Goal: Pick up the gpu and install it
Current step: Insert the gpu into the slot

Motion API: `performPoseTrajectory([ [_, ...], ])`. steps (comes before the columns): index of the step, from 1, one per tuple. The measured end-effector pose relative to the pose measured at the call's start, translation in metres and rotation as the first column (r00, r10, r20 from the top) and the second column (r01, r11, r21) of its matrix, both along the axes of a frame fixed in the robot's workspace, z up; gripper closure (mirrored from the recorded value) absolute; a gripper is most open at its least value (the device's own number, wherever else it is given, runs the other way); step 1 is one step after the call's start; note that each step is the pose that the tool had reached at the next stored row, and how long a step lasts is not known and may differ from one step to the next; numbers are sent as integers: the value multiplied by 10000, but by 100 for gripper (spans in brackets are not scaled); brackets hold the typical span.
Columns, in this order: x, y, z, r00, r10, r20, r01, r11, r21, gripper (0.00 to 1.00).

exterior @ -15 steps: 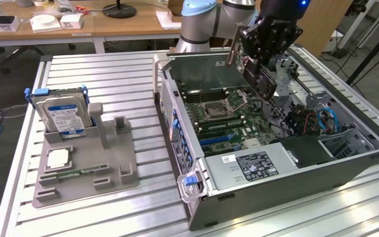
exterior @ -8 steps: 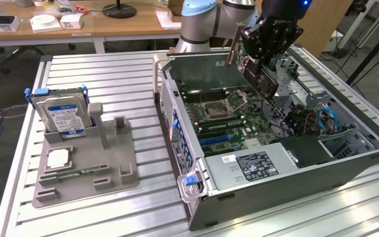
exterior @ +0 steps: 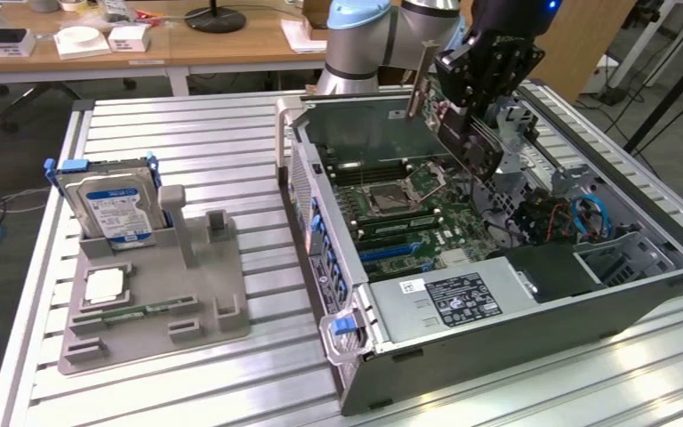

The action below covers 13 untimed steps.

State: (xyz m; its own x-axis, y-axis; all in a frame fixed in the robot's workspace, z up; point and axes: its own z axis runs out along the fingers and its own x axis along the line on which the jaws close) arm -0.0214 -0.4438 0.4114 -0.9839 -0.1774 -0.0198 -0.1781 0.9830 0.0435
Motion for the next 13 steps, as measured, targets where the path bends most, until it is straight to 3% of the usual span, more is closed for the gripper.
performPoseTrajectory([
  [13, 0, 0, 0, 9966, 825, 0, -825, 9966, 5, 74],
])
